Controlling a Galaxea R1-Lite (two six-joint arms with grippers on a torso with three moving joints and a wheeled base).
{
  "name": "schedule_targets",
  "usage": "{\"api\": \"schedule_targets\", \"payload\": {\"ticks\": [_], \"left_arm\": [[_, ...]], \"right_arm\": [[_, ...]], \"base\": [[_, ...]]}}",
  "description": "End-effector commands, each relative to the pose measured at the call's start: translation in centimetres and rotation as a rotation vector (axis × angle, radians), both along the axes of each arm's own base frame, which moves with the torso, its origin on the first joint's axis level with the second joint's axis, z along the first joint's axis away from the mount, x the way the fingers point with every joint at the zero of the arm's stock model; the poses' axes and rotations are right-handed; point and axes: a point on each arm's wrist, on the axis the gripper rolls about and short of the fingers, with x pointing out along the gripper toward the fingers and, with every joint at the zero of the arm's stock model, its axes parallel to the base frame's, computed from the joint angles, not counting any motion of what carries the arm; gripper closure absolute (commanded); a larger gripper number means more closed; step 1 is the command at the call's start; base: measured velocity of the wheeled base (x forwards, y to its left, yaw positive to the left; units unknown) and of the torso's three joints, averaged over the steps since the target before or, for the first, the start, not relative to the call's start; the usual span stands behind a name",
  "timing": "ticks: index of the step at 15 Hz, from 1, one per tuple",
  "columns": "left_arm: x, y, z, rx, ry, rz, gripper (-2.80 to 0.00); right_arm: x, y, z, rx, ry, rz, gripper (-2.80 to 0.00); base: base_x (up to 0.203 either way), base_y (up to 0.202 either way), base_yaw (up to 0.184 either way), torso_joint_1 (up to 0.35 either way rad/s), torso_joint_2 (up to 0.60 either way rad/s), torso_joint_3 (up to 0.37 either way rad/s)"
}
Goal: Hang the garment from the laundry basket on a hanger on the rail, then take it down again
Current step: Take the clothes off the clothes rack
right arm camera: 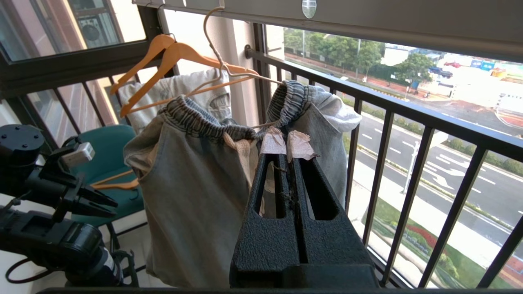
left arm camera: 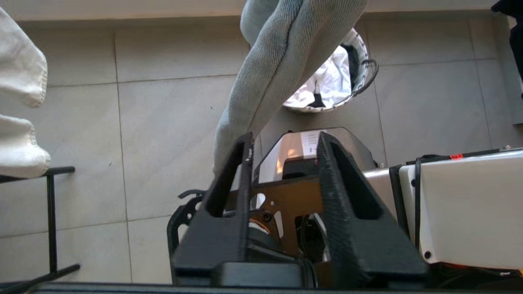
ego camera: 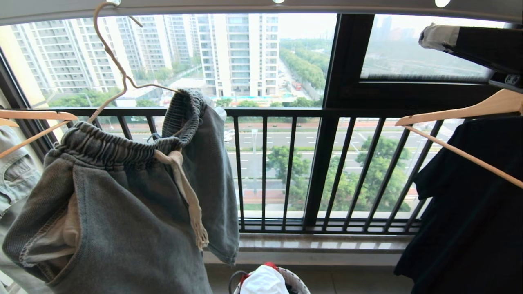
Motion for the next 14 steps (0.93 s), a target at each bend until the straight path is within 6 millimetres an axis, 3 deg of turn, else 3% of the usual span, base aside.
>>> {"api": "schedule_targets", "payload": {"ticks": [1,5,10,14], "left_arm": [[-0.2,0.1,-1.0,-0.023,-0.063,-0.005,-2.80],[-0.1,0.1,-3.1,0.007,-0.291,-0.060,-2.80],[1.8,-0.9,-2.0,0.005,-0.378,-0.066,-2.80],[4.9,-2.6,-1.1,0.035,-0.326,-0.072,-2.80]], "right_arm": [[0.3,0.1,-0.1,-0.003,0.006,0.004,0.00],[0.3,0.2,-0.2,-0.003,0.008,0.004,0.00],[0.5,0.2,-0.2,-0.006,0.011,0.004,0.00],[0.5,0.2,-0.3,-0.007,0.011,0.004,0.00]], "base": [[0.000,0.000,0.000,0.000,0.00,0.000],[0.000,0.000,0.000,0.000,0.00,0.000],[0.000,0.000,0.000,0.000,0.00,0.000],[0.000,0.000,0.000,0.000,0.00,0.000]]}}
